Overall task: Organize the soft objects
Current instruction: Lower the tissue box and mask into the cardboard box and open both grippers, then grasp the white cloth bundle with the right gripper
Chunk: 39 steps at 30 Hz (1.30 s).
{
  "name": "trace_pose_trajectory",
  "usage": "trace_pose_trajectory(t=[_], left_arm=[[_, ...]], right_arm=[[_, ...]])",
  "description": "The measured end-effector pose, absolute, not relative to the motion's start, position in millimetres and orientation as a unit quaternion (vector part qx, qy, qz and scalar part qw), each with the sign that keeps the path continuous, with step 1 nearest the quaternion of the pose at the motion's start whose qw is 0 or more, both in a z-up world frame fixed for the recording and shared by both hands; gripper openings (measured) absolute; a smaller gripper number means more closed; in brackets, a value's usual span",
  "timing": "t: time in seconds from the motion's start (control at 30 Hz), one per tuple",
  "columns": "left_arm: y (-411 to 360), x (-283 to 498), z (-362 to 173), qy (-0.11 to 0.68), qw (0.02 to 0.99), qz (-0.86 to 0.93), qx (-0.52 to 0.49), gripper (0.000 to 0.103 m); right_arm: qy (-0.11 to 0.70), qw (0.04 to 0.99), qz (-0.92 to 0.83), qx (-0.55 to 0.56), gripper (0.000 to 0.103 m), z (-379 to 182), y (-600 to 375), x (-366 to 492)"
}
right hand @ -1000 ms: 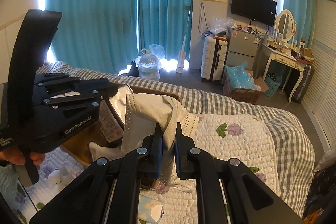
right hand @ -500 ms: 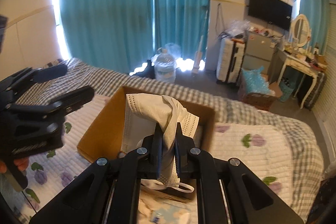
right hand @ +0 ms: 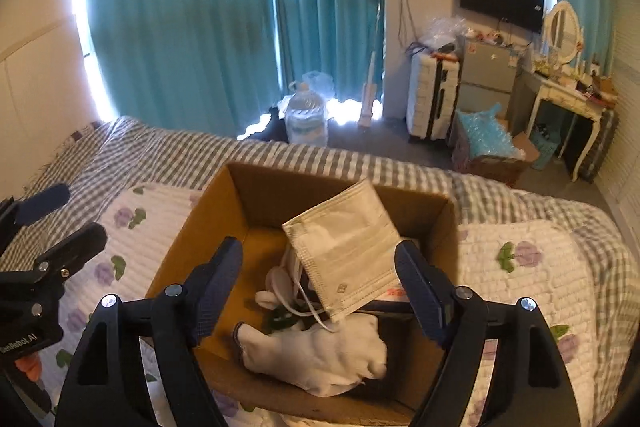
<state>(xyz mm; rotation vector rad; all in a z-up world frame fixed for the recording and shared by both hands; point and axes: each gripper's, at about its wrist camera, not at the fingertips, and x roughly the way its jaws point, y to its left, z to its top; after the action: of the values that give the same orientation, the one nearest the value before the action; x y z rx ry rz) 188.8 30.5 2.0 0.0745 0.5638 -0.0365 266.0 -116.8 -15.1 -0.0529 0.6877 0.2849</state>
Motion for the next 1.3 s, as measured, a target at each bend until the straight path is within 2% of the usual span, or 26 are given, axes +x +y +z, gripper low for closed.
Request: trace_pose_trajectory(t=[0.2,0.23,0.3,0.47,0.53,0.67,0.93,1.3], left_arm=[[32,152,39,0.250,0.968,-0.015,0.029,0.081],[33,143,47,0.242,0.970,-0.015,0.030,0.089],[30,123,65,0.224,0.974,-0.014,0.031,0.097],[25,78,97,0.178,0.983,-0.015,0.041,0.098],[24,64,102,0.167,0.985,-0.015,0.048,0.100],[24,43,100,0.165,0.985,-0.012,0.049,0.100],[38,38,61,0.193,0.981,-0.030,0.004,0.100],[50,87,-54,0.289,0.957,-0.013,-0.009,0.099]], right_arm=[[0.304,0.943,0.128,-0.040,0.085,29,-120,227],[0.296,0.945,0.128,-0.043,0.086,40,-122,217],[0.282,0.950,0.126,-0.049,0.090,60,-124,195],[0.256,0.957,0.122,-0.064,0.096,100,-128,146],[0.245,0.960,0.118,-0.070,0.103,111,-129,125],[0.226,0.964,0.114,-0.084,0.103,119,-130,88],[0.256,0.954,0.130,-0.089,0.103,73,-124,69],[0.388,0.907,0.140,-0.088,0.103,-54,-109,137]])
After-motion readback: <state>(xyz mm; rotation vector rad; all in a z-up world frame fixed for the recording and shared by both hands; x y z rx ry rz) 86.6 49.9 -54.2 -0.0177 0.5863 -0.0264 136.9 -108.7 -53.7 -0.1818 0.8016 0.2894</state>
